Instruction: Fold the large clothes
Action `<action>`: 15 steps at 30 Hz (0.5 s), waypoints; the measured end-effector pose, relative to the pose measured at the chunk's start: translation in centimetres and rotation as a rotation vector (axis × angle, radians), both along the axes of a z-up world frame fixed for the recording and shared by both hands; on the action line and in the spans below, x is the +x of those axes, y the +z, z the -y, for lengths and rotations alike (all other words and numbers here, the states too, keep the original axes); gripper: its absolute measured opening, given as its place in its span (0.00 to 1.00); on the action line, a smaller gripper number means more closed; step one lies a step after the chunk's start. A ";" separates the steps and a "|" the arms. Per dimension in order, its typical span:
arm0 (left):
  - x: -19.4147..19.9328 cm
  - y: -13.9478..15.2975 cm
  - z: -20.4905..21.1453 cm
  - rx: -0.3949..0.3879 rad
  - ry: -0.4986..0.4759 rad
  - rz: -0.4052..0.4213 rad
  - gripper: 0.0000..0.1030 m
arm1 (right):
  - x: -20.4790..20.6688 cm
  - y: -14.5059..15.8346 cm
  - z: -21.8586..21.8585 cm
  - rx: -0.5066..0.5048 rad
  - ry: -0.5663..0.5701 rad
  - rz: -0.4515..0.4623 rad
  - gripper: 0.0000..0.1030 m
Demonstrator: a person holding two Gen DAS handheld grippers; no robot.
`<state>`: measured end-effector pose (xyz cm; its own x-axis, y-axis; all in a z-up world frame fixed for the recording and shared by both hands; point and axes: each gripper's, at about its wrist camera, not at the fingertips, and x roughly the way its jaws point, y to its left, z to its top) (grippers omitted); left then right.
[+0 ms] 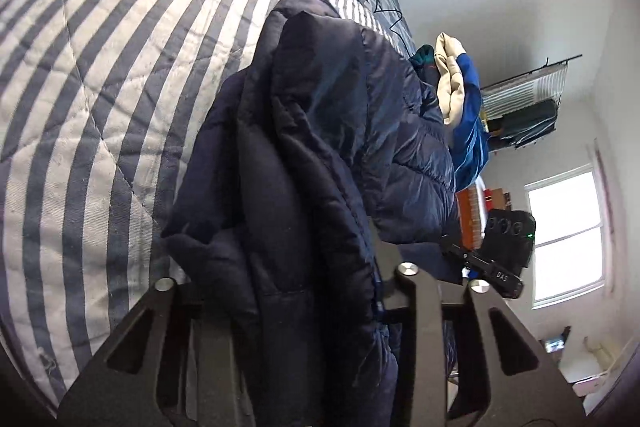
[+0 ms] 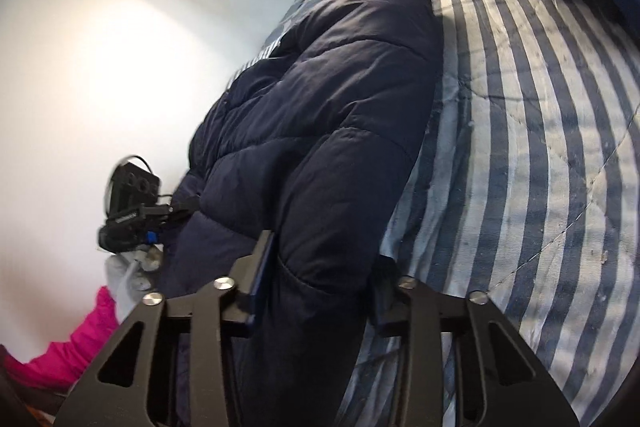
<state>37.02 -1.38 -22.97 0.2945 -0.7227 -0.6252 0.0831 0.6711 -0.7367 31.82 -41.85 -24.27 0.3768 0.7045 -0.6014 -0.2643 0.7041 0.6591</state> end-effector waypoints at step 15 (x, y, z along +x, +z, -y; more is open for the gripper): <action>-2.8 5.2 4.5 0.162 -0.044 0.132 0.21 | -2.9 6.4 -6.8 -0.472 -0.003 0.099 0.17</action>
